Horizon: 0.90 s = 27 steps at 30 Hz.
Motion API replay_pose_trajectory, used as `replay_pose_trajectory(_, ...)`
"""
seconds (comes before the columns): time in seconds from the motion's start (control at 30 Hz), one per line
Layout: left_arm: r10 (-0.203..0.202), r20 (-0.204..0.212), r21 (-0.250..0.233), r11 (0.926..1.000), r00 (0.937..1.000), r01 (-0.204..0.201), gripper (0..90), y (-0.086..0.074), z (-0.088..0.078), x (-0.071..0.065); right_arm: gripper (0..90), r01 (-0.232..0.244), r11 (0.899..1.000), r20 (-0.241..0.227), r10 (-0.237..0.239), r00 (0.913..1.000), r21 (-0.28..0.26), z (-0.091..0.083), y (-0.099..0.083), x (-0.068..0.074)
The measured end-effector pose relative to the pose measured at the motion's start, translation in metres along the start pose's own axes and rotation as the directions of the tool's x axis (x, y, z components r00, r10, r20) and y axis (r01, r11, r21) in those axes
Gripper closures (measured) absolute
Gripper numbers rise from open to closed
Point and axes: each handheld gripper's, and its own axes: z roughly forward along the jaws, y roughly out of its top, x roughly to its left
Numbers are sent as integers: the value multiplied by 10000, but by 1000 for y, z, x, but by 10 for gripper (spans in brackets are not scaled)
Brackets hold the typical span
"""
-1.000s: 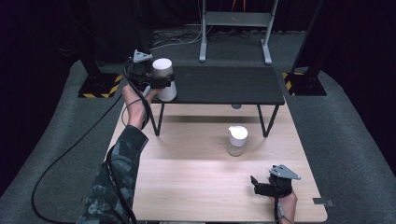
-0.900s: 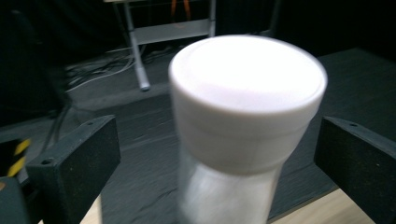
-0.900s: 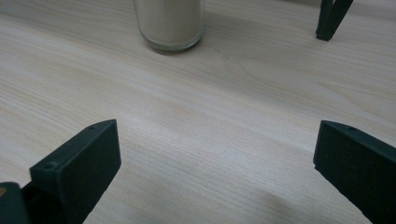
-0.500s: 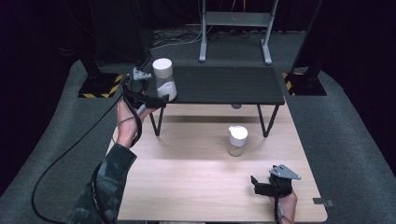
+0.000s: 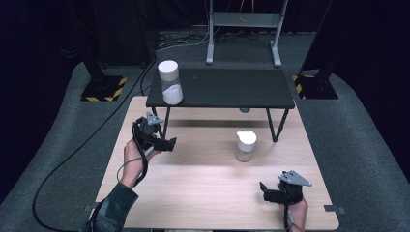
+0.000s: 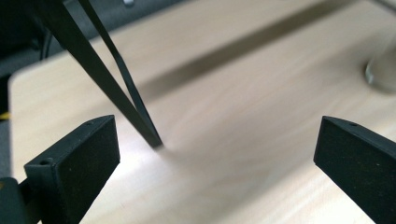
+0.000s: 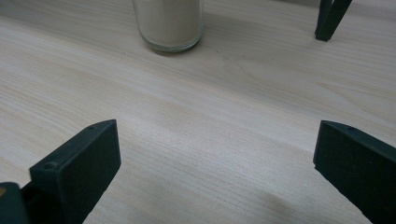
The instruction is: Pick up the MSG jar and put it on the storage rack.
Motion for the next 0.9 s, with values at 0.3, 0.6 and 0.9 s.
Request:
replay_pose_trajectory(0.3, -266, 301, 803, 9965, 9992, 241, 2, -49, 26, -5, 0, 2, 10000, 16, -2, 10000, -13, 0, 0, 0)
replay_pose_trajectory(0.6, -812, -70, 875, 9928, 9967, 815, 3, -101, 42, -12, 0, 26, 10000, -49, -26, 10000, -1, 0, 0, -1)
replay_pose_trajectory(0.9, -1081, 158, 916, 9901, 9940, 1062, 2, -122, 51, -13, 0, 26, 10000, -9, -25, 10000, 35, 0, 1, 0)
